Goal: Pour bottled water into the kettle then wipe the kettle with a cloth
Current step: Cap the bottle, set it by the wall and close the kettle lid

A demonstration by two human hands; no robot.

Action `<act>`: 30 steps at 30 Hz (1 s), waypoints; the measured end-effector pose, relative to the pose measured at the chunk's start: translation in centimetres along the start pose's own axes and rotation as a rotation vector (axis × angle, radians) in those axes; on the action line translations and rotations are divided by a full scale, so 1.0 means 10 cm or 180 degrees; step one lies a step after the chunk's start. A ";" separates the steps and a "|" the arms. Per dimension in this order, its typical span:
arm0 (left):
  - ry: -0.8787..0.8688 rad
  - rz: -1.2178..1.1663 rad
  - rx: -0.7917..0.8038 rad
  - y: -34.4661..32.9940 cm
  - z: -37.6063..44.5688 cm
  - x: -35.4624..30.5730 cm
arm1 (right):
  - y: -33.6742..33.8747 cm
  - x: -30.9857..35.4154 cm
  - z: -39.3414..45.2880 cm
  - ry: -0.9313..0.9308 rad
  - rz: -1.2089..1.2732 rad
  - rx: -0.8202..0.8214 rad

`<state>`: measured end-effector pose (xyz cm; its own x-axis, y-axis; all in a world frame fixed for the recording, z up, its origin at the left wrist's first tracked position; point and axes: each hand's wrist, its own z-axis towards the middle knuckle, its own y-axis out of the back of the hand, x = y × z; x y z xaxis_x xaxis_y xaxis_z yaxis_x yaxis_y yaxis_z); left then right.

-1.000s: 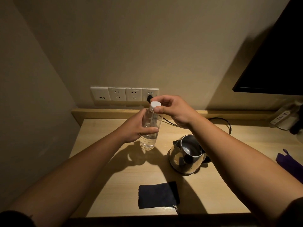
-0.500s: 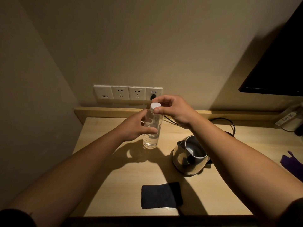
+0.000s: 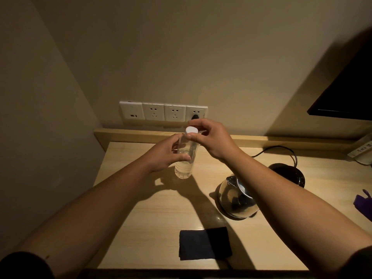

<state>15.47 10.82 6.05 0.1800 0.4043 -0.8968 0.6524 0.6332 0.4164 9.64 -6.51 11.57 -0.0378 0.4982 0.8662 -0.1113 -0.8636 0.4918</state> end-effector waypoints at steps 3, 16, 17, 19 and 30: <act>0.0077 0.0112 -0.0092 0.04 0.07 0.11 | -0.11 -0.09 0.07 0.0008 -0.0110 -0.0186; 0.0327 0.0073 -0.0535 0.08 0.58 0.65 | -0.56 -0.56 0.55 -0.0505 0.0040 -0.0301; 0.0343 0.0017 -0.0594 0.07 0.61 0.69 | -0.57 -0.60 0.59 -0.0564 0.0180 -0.0284; 0.0404 -0.0121 -0.0694 0.05 0.67 0.76 | -0.58 -0.68 0.64 -0.0690 0.0612 -0.0340; 0.0532 -0.0670 -0.0756 0.02 0.80 1.00 | -1.03 -1.42 0.53 -0.1778 0.0373 -0.0154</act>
<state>23.27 9.75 -4.03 -0.0758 0.3387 -0.9378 0.4694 0.8419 0.2661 16.56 -5.13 -5.33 0.4766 0.2712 0.8362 -0.1838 -0.8995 0.3964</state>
